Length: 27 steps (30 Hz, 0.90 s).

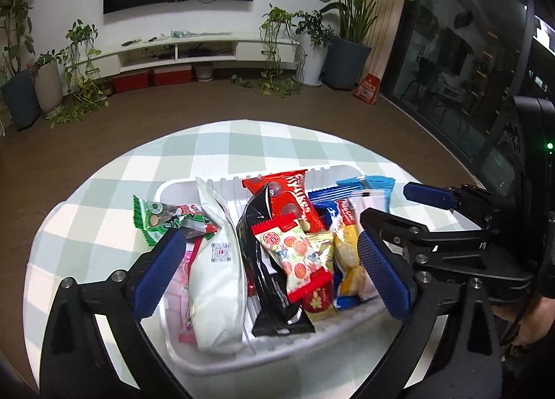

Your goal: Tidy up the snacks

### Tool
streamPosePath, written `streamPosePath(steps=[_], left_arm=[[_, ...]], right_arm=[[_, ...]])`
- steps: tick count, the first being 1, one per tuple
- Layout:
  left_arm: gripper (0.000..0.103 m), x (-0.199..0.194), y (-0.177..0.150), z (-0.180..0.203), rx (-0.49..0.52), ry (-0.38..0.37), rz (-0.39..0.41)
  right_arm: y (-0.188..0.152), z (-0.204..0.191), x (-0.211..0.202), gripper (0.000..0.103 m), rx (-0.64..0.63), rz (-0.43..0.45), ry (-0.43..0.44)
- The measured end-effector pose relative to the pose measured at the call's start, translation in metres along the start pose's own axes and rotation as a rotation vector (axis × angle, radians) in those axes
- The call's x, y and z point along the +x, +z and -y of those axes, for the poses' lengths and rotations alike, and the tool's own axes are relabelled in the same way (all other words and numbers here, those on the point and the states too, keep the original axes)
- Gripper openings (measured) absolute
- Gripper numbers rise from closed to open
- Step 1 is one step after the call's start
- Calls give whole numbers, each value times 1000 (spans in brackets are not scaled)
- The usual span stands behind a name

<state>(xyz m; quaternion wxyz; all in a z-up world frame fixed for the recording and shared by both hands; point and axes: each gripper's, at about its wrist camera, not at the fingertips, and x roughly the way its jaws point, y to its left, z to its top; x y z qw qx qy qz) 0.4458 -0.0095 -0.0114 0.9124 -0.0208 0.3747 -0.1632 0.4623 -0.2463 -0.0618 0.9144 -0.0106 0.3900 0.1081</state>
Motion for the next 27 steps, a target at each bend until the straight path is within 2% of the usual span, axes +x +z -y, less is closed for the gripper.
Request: streamPosePath(steps=[4,7,10,13,16,19,21,23,25,27], left_arm=[[103,-28,-11,2,-31,-5,48],[103,-55,-27,8,-39,-29,86],[103,-78,-51,21,-36,-63,79],[103,-105,-80,43,9,-26,84],[103,-137,-108,66,64,42,142],[103,-167,-135,80,41,70,198],[103,-187,-154,85,2,121,239],[103,-200,-167,88,-50,150,211],[103,-204,-172,88,-70,125,165],[103,-210,-181,93,-87,144,133]], right_arm=[[-12,5,-28,82,36,48,17],[-28,8,-47,83,62,67,29],[-51,8,-71,84,86,87,37],[-73,7,-89,87,100,102,38],[-98,4,-107,87,108,108,44],[-117,1,-125,87,118,111,52],[-126,0,-137,87,125,122,50],[-136,0,-152,88,137,139,45],[-145,-4,-166,90,138,154,41],[-153,-9,-177,91,125,172,25]])
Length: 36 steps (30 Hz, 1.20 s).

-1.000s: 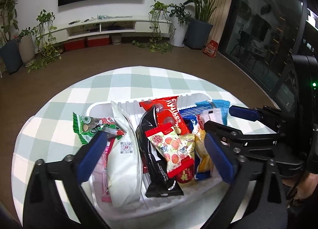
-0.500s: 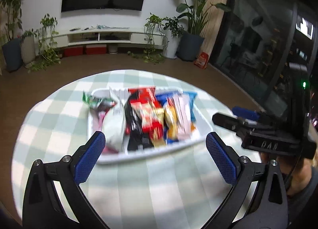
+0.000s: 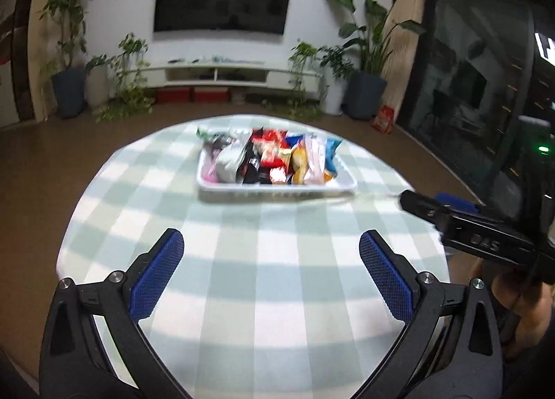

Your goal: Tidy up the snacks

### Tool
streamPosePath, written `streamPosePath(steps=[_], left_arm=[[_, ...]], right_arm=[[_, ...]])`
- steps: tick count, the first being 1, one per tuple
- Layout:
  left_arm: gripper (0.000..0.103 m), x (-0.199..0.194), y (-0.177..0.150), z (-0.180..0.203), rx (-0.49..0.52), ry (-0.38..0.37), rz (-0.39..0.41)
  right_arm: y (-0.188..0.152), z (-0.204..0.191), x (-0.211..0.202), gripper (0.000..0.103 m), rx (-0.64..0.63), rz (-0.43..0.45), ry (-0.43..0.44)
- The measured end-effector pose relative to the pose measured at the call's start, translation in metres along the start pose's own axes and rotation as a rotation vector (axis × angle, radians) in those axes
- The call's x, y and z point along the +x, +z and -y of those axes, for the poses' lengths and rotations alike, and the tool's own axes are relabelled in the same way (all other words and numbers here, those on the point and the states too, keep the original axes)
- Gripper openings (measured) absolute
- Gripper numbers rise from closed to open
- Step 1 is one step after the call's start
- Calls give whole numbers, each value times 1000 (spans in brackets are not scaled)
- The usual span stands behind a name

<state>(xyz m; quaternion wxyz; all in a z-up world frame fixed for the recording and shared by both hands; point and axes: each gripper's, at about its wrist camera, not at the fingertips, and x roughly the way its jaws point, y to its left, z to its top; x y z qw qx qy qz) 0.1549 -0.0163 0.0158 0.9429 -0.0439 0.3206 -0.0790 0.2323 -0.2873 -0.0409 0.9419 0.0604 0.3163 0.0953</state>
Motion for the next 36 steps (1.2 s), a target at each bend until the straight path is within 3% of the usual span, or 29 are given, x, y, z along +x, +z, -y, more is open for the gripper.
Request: streamPosePath(steps=[2,16,29,36], left_arm=[[103,-5,-7,5,-8,17,-39],[103,-33,-47,31,2,50,-91],[103,-42,-46,20,-26,78,-82],[103,-47,-44,22,-18,79,-73]], right_arm=[[-8,-6,-12,91,-22,9,-18],[-54,-23,-66,98,-85,21,-190],[-57,-28,-83,98,-80,46,-246],[-61,-32,-80,98,-86,17,-246]])
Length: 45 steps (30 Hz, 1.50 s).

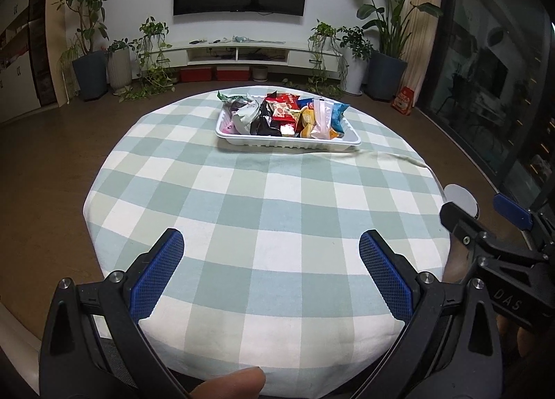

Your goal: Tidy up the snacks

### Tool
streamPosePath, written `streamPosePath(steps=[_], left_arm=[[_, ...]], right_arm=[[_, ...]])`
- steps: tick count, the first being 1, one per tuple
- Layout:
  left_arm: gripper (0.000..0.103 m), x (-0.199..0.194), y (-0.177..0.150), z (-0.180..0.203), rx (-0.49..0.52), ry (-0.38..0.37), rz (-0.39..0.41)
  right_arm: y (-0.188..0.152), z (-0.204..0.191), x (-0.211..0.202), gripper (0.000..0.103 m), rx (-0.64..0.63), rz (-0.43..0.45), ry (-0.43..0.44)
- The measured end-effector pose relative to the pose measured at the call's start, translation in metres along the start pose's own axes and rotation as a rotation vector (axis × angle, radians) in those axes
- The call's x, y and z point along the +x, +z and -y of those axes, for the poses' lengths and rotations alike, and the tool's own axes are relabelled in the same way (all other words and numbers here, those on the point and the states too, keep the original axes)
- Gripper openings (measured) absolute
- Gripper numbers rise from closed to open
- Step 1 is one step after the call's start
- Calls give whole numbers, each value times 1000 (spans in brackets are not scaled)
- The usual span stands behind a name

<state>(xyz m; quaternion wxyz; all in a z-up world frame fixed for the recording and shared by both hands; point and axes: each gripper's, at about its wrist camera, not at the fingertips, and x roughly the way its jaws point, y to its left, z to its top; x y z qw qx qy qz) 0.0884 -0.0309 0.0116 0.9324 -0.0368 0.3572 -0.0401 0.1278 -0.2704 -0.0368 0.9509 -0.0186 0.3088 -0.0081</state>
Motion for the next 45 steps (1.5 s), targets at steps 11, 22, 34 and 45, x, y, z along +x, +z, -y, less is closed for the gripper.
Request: streamPosePath(steps=[11,22,34,45], left_arm=[[103,-1,-1,-1,1,5,1],[103,-1,-2,-2,2,6,3],[103,0,-6,-1,4,5,7],[103,0,-7,0,2,10,5]], right_arm=[[-5,-4,4,98,-6,-36,-3],[-9,-6,5,98,-3,-41,2],[-9,-6,4,98,-4,-41,2],[-7,-5,4,98,-3,-42,2]])
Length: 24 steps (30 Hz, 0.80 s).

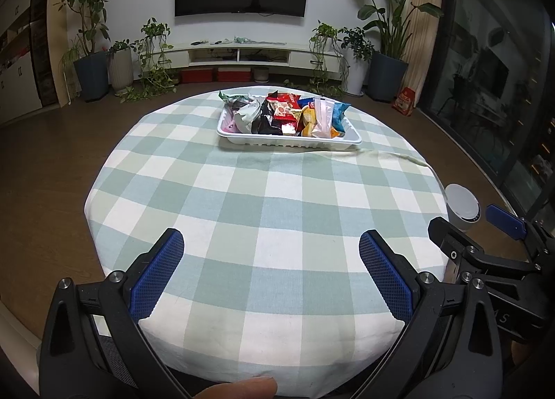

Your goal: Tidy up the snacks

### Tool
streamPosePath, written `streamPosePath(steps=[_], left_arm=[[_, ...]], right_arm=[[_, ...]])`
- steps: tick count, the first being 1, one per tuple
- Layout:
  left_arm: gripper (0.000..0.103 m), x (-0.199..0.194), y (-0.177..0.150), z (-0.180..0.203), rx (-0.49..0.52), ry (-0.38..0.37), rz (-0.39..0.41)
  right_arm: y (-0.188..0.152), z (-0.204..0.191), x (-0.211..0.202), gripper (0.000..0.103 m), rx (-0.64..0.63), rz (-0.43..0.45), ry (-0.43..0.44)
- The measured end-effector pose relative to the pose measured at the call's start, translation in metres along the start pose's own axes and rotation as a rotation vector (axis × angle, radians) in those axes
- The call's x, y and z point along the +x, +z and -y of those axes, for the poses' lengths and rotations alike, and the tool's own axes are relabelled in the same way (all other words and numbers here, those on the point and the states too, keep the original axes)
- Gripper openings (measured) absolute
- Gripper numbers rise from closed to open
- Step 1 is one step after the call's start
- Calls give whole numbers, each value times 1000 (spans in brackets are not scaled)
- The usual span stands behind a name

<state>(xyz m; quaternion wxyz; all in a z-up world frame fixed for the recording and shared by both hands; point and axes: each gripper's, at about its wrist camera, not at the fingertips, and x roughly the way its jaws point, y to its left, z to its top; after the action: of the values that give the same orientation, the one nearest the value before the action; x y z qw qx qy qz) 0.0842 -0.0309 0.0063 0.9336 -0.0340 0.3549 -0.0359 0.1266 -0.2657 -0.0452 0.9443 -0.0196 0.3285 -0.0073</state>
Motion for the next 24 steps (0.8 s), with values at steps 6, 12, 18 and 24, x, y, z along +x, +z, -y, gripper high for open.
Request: streamPosePath(steps=[6,12,18,24], left_arm=[[103,0,0,0,0,3,1],[103,0,0,0,-1,2,0],[103,1,0,1,-1,4,1],[103,0,0,1,-2,5,1]], right_arm=[[0,0,0,98,0,-1,0],[1,0,-1,98,0,-1,0],[1,1,-1,98,1,-1,1],[1,0,-1,98,1,-2,1]])
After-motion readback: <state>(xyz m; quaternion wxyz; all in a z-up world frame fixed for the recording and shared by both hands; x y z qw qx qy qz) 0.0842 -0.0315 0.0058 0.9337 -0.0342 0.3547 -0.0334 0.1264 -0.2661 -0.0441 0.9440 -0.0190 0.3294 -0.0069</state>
